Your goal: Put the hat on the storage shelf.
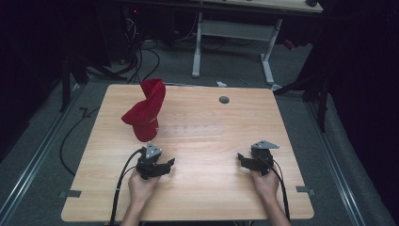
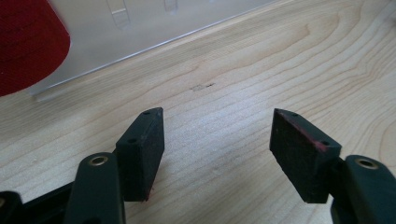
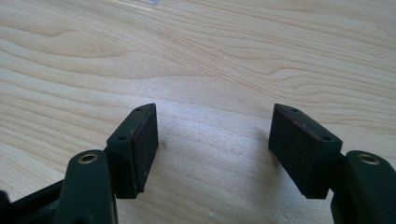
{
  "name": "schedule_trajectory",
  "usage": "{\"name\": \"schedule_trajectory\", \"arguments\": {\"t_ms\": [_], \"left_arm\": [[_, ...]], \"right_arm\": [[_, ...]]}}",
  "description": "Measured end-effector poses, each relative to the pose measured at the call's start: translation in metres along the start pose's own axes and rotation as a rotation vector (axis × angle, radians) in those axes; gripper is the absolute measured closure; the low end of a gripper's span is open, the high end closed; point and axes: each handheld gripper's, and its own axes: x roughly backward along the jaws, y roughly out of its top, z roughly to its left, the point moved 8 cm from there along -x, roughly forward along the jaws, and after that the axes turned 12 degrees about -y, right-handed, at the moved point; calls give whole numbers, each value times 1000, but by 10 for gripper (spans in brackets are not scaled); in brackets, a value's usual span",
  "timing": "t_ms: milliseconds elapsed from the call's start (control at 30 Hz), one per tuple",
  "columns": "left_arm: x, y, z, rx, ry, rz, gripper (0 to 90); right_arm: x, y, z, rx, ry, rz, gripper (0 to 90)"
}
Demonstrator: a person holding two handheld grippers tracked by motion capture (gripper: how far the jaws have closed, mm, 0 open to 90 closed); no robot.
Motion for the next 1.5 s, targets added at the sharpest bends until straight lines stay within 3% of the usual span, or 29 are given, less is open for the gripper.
{"name": "schedule_trajectory", "arguments": {"t_ms": [200, 467, 1500], "left_arm": [[-2, -2, 4, -9, 16, -1, 357], [-8, -13, 8, -43, 45, 41, 356], [-9, -14, 8, -53, 50, 49, 324]], "right_arm": [[0, 0, 0, 0, 0, 0, 333], [0, 0, 0, 0, 0, 0, 333], [0, 0, 0, -1, -1, 1, 333]]}}
